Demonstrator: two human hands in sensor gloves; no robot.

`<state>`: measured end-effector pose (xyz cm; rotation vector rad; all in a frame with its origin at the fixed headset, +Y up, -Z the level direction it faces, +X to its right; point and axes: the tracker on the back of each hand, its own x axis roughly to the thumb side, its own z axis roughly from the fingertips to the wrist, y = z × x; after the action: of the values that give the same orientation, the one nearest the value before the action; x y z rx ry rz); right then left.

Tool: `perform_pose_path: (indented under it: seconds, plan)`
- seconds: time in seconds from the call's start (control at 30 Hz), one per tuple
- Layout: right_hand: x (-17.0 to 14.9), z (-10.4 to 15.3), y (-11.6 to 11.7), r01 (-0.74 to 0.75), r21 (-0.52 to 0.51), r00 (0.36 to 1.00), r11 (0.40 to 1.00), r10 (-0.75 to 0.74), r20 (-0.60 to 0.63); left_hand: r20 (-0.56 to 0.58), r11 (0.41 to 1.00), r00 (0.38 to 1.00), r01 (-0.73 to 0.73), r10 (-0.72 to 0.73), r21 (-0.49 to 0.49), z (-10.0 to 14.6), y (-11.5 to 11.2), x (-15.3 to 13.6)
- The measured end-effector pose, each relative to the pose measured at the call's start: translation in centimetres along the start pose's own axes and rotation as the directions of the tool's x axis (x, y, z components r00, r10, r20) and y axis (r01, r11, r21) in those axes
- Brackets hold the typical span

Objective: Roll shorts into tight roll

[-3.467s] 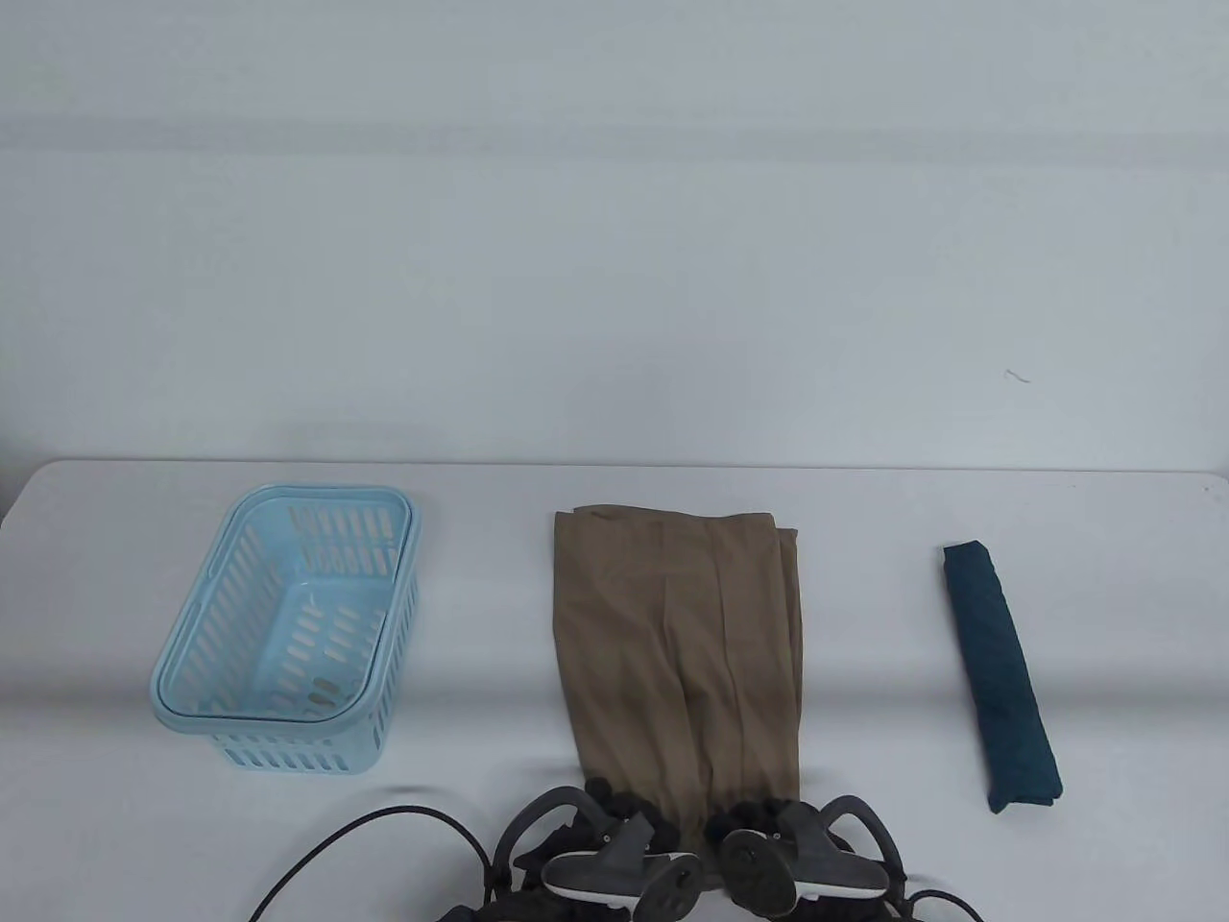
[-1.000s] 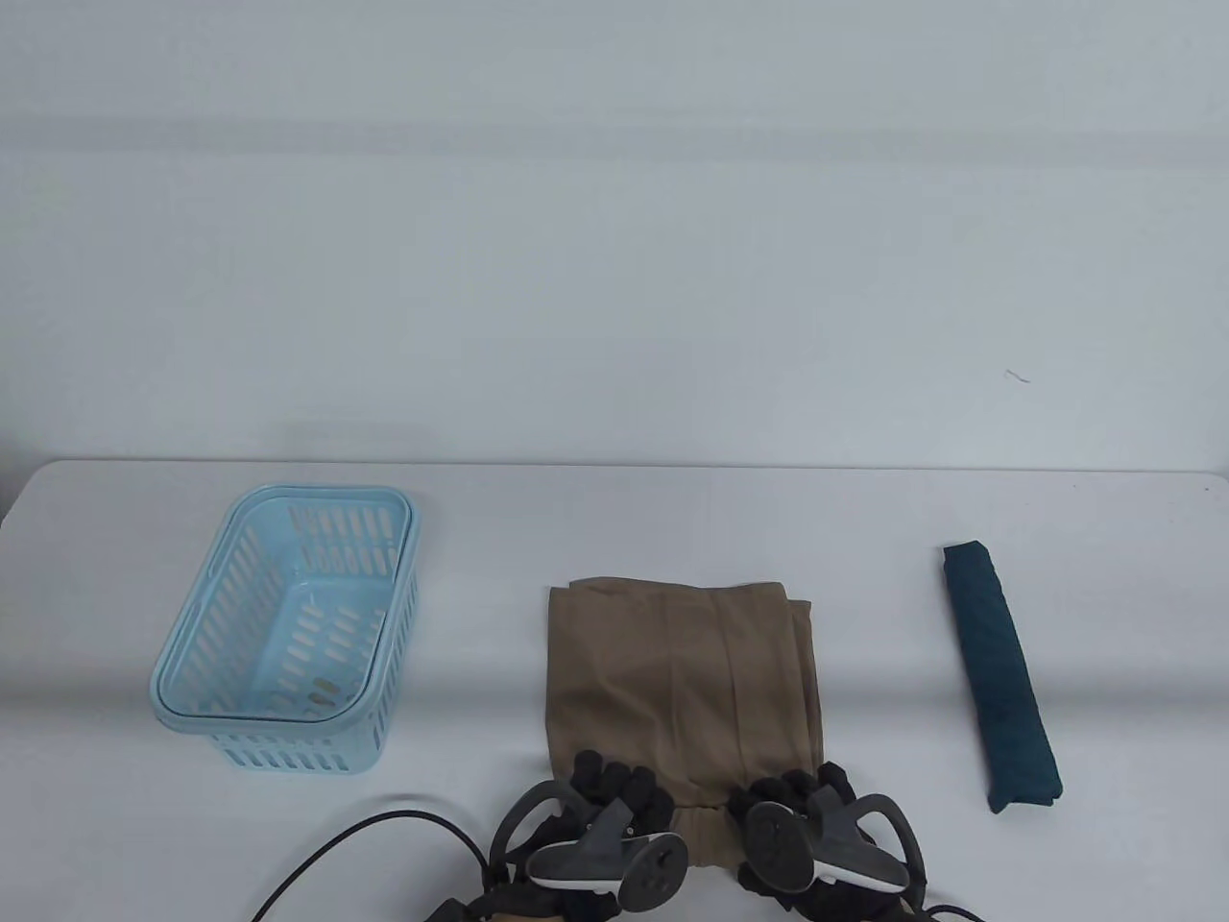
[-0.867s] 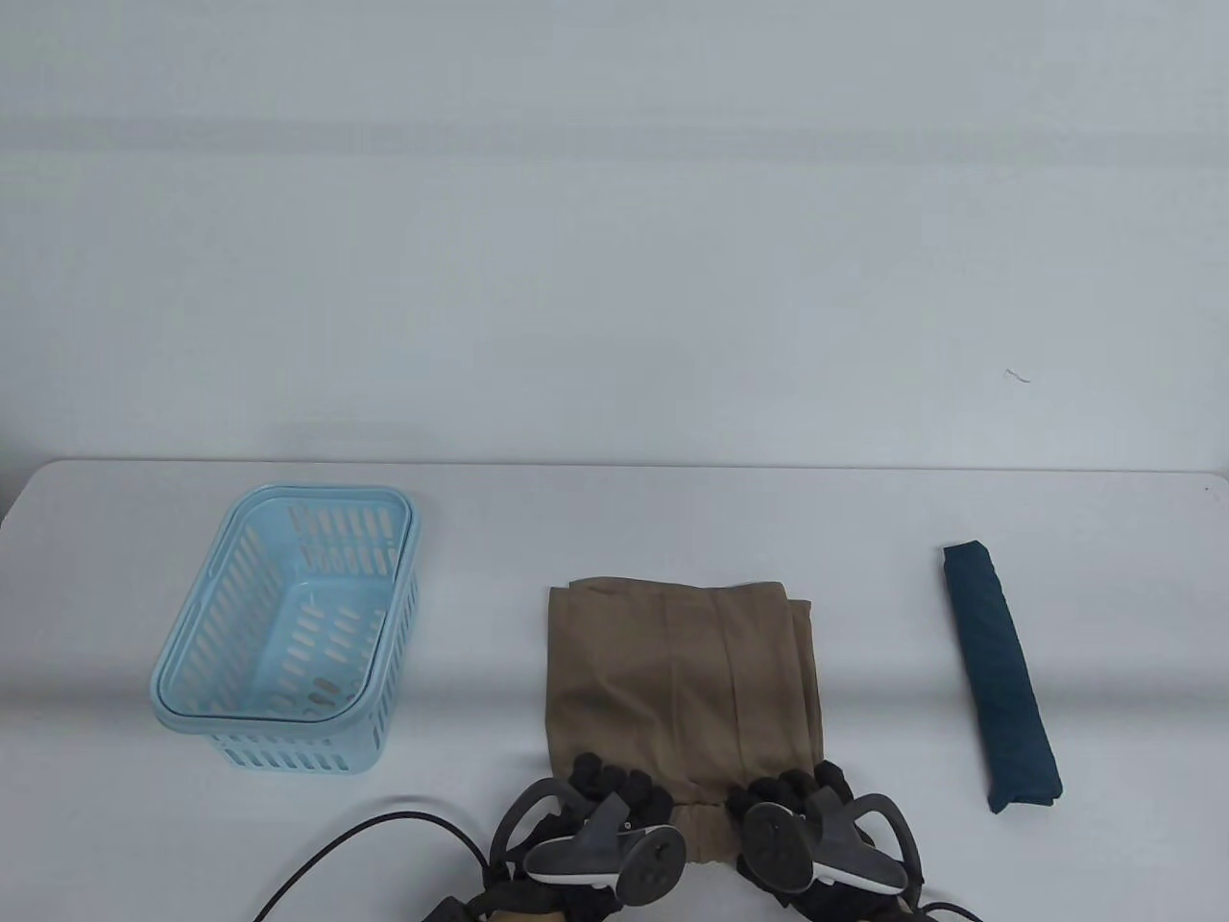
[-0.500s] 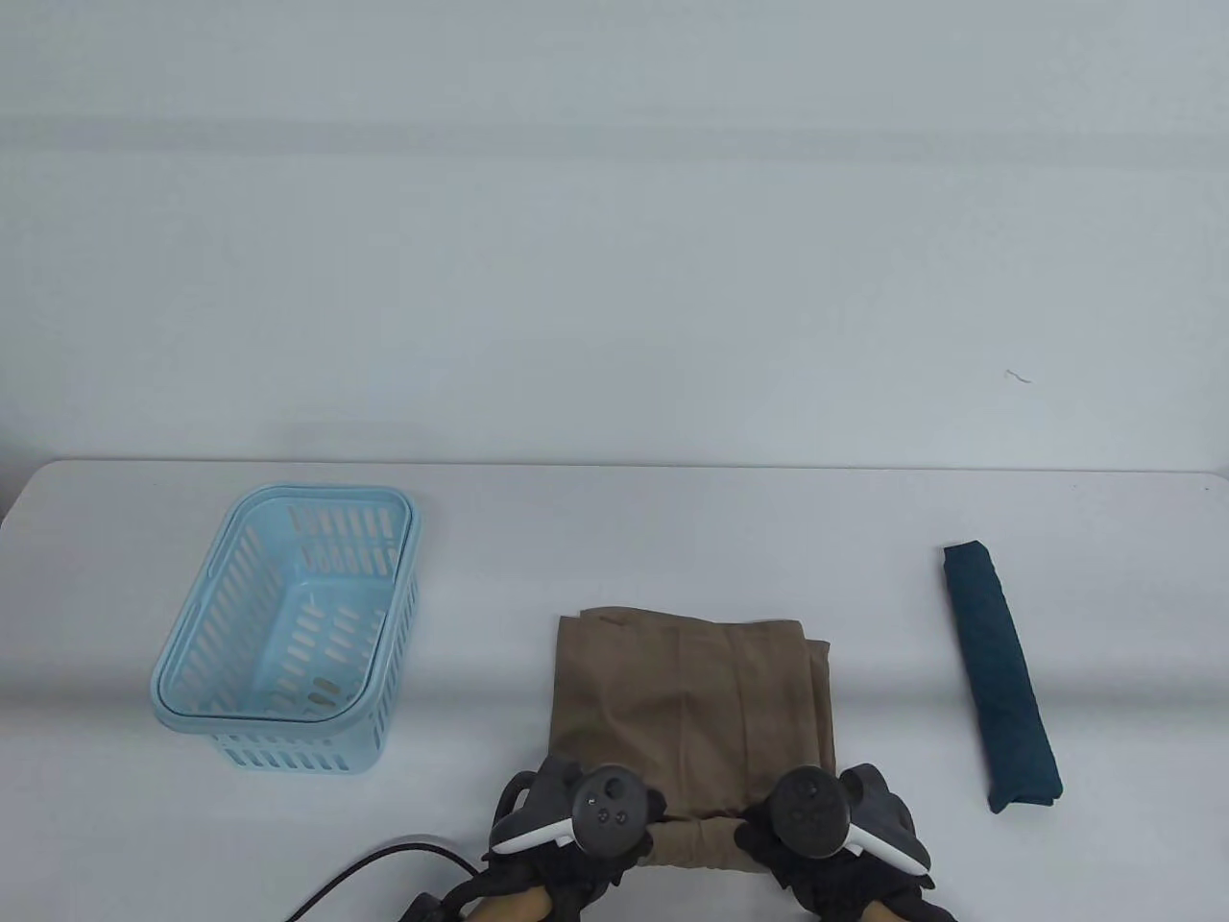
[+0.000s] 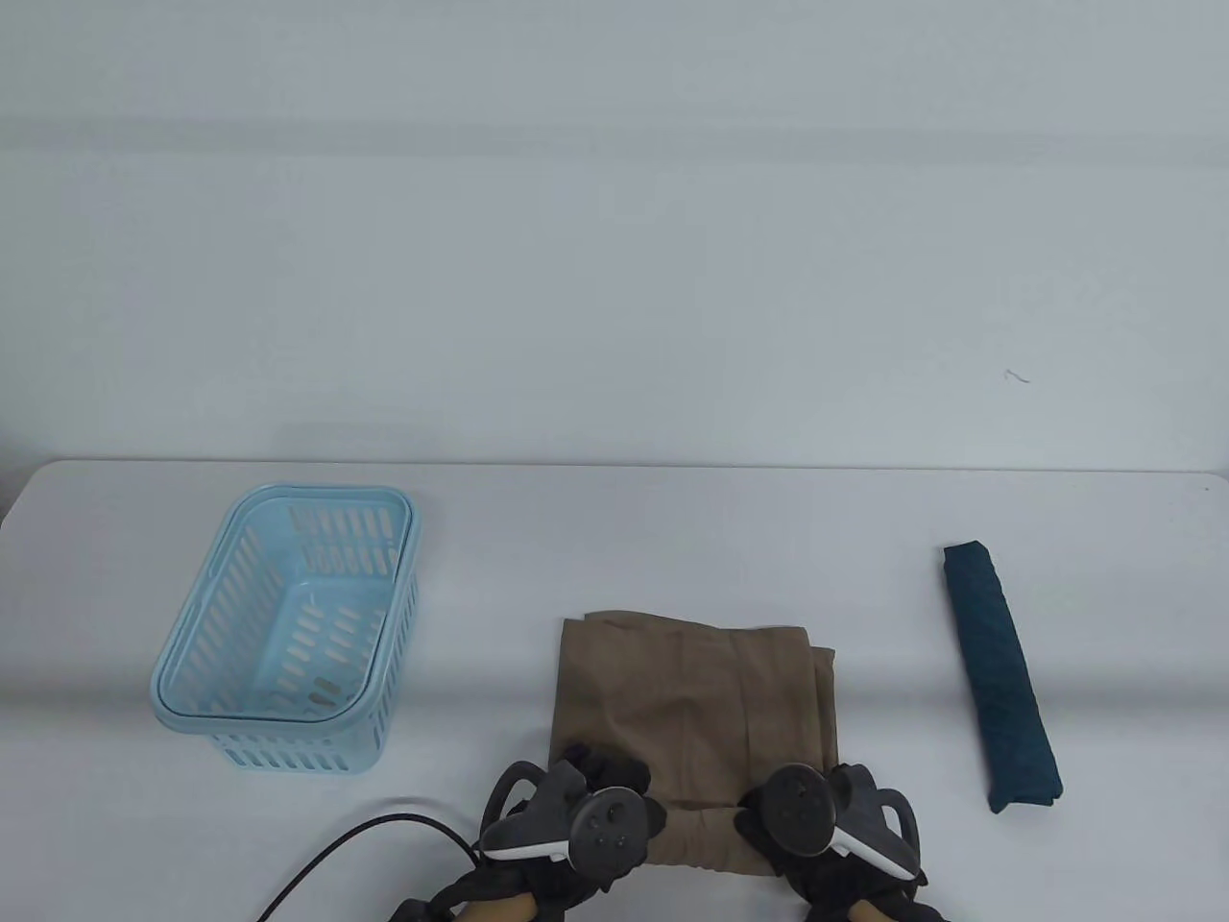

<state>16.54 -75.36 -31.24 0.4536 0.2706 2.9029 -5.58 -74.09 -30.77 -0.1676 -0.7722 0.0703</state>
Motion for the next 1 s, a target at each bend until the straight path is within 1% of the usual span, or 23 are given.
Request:
perform_pose_path:
  seconds: [0.03, 0.1, 0.23, 0.27, 0.3, 0.37, 0.43, 0.47, 0.53, 0.63, 0.77, 0.9, 1.0]
  plan:
    - [0.2, 0.3, -0.5, -0.030, -0.020, 0.999, 0.999, 0.031, 0.031, -0.012, 1.000, 1.000, 0.017, -0.017, -0.011, -0.2, -0.1, 0.0]
    - [0.5, 0.8, -0.9, -0.068, -0.016, 0.994, 0.998, 0.069, 0.079, -0.024, 0.999, 0.999, 0.022, -0.023, -0.024, -0.5, -0.4, 0.0]
    - [1.0, 1.0, 0.0, -0.145, 0.097, 0.984, 0.985, 0.134, 0.117, -0.043, 0.996, 0.998, 0.052, -0.056, -0.078, -1.2, -1.5, 0.1]
    - [1.1, 0.8, 0.5, -0.191, 0.142, 0.978, 0.971, 0.176, 0.113, -0.051, 0.992, 0.996, 0.069, -0.075, -0.104, -1.3, -2.0, 0.1]
    - [1.1, 0.7, 0.8, -0.213, 0.151, 0.974, 0.965, 0.197, 0.114, -0.051, 0.990, 0.995, 0.079, -0.086, -0.120, -1.5, -2.3, 0.1]
    - [1.0, 0.4, 1.3, -0.233, 0.150, 0.970, 0.961, 0.217, 0.113, -0.054, 0.987, 0.994, 0.085, -0.094, -0.139, -1.6, -2.9, 0.0]
    - [0.9, 0.2, 1.6, -0.232, 0.107, 0.970, 0.967, 0.223, 0.095, -0.055, 0.986, 0.995, 0.075, -0.084, -0.152, -1.8, -3.5, -0.1]
    - [0.9, 0.1, 1.6, -0.224, 0.083, 0.972, 0.971, 0.215, 0.099, -0.065, 0.987, 0.995, 0.070, -0.080, -0.143, -1.8, -3.7, -0.1]
    - [0.8, 0.1, 1.5, -0.215, 0.078, 0.973, 0.973, 0.207, 0.103, -0.059, 0.991, 0.994, 0.089, -0.095, -0.102, -1.8, -3.8, -0.3]
    - [0.6, 0.0, 1.1, -0.151, 0.092, 0.985, 0.984, 0.142, 0.102, -0.039, 0.992, 0.994, 0.097, -0.100, -0.081, -1.6, -3.5, -0.6]
    - [-0.3, -0.1, 0.6, 0.027, 0.139, 0.997, 0.990, -0.036, 0.065, -0.040, 0.997, 0.998, 0.035, -0.038, -0.062, -1.2, -2.7, -0.8]
    - [-1.4, -0.1, 0.6, 0.216, 0.202, 0.975, 0.955, -0.222, 0.011, -0.056, 0.997, 0.995, -0.078, 0.077, -0.024, -1.0, -2.0, -1.1]
    - [-1.7, -0.1, 0.7, 0.257, 0.212, 0.965, 0.943, -0.261, -0.009, -0.053, 0.995, 0.994, -0.098, 0.097, -0.016, -1.0, -2.0, -0.9]
